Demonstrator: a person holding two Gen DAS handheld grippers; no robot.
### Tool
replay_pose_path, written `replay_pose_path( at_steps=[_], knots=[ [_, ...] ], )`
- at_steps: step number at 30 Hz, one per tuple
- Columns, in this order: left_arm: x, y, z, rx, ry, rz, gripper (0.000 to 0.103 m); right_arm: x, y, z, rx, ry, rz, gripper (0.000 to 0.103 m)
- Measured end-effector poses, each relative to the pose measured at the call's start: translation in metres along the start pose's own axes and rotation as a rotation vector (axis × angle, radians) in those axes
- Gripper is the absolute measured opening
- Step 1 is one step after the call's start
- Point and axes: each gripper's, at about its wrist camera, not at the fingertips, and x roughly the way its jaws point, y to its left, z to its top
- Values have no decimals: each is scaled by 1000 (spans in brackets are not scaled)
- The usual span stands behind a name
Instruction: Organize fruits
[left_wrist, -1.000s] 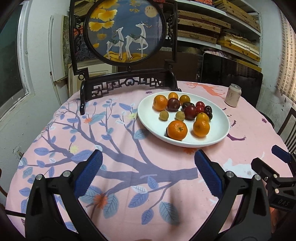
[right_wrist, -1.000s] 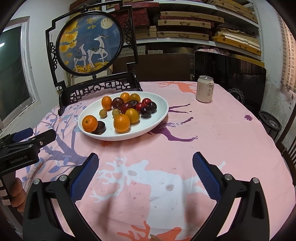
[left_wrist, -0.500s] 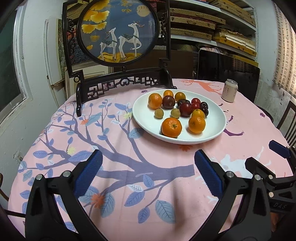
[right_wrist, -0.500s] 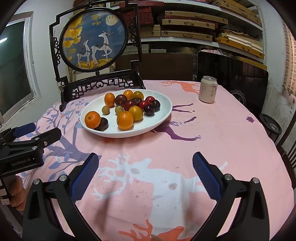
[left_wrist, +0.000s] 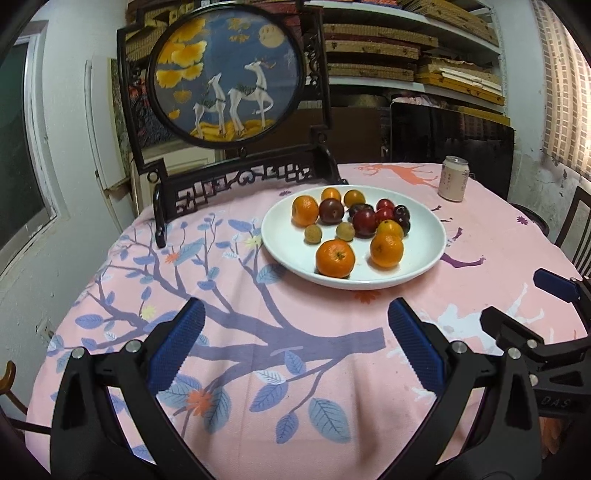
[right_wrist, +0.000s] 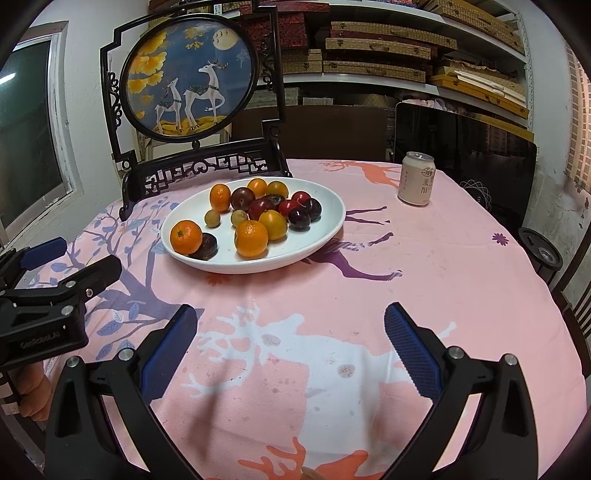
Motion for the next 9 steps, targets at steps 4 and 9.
replay_pose_path(
  at_steps=[4, 9],
  knots=[
    [4, -6, 0, 24, 23, -22, 101, 0, 0, 0, -1, -1, -1, 101],
    [3, -7, 0, 29, 17, -19, 101, 0, 0, 0, -1, 0, 0, 101]
  ],
)
